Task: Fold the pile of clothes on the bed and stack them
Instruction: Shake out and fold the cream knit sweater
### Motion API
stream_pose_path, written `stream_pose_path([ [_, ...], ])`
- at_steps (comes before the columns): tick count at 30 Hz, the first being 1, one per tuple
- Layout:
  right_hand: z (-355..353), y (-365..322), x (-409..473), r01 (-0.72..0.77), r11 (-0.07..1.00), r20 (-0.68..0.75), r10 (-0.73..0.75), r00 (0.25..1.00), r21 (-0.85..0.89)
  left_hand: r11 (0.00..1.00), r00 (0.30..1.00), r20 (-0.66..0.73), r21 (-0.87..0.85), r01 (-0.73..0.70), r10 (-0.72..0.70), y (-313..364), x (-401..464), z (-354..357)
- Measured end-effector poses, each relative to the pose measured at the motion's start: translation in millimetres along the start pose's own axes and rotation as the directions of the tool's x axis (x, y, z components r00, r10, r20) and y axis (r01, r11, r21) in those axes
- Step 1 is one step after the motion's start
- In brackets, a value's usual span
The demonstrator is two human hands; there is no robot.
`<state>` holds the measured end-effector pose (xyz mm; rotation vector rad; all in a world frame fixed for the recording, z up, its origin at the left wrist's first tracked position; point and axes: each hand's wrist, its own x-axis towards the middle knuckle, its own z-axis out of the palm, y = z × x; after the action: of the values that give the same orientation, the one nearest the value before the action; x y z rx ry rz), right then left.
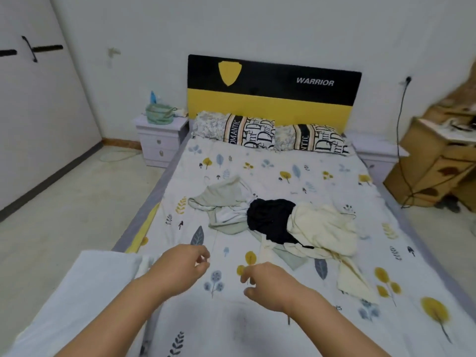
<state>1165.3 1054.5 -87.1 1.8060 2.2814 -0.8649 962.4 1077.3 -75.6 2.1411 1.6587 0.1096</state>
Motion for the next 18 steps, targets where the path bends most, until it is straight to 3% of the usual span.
stream_pose_path([
  [9,-30.9,124.6,-48.4,-0.255,0.967,0.014,0.255,0.967,0.022,0.983,0.971,0.155,-0.004,-0.183,0.182,104.5,66.1,49.0],
  [18,-43.3,241.6,-44.2,-0.410,0.911,0.075,0.408,0.910,0.027,0.973,0.938,0.272,0.028,-0.229,0.213,170.8,150.1,112.3],
])
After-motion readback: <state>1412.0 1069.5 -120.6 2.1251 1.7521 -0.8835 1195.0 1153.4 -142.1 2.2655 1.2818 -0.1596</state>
